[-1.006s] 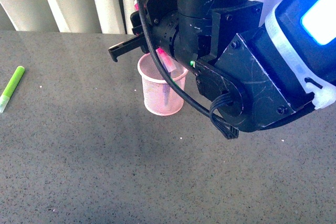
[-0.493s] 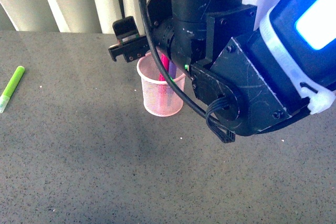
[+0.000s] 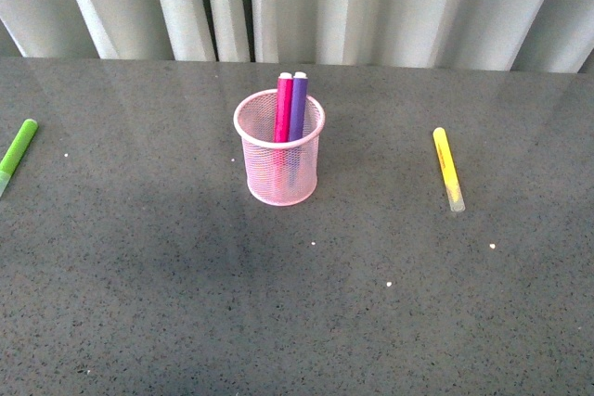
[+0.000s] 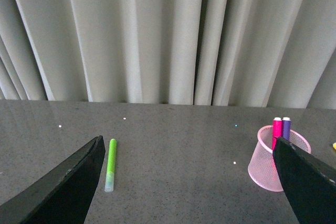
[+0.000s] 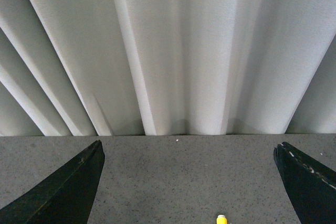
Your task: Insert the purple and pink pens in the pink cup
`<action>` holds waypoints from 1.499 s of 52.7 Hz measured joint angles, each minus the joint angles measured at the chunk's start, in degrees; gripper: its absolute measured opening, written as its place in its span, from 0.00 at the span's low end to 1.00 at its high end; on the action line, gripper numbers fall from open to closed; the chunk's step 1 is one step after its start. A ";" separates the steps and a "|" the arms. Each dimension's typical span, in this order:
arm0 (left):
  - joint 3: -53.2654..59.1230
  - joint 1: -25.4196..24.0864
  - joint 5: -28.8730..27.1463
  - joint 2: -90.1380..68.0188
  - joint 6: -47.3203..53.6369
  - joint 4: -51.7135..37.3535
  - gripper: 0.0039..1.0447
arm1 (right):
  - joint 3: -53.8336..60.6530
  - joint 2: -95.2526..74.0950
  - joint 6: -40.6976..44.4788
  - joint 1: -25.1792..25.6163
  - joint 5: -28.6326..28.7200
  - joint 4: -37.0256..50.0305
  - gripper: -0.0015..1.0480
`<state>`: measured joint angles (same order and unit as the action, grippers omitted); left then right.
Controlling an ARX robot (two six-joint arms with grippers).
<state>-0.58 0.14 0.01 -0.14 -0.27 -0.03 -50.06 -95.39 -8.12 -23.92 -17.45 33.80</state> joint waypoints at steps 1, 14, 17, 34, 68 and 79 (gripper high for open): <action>0.00 0.00 0.02 0.00 0.00 0.00 0.94 | 0.02 0.04 -0.13 -0.02 0.07 -0.02 0.93; 0.00 0.00 -0.15 -0.02 0.00 0.00 0.94 | 13.05 2.67 6.34 1.95 -2.73 20.55 0.66; 0.00 0.00 -0.17 0.04 0.00 0.00 0.94 | 16.68 5.49 7.02 3.43 -1.46 22.25 0.58; 0.00 -0.02 -0.11 0.04 0.00 0.00 0.94 | 37.70 25.97 8.13 13.86 7.80 22.62 0.03; 0.00 -0.02 -0.09 0.04 0.00 0.00 0.94 | 48.76 51.01 8.13 23.78 17.25 8.55 0.03; 0.00 -0.02 -0.09 0.04 0.00 0.00 0.94 | 49.00 59.87 8.13 23.78 17.38 0.85 0.03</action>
<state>-0.58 0.12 -0.08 -0.10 -0.27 -0.03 -1.06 -35.53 0.01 -0.14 -0.08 34.65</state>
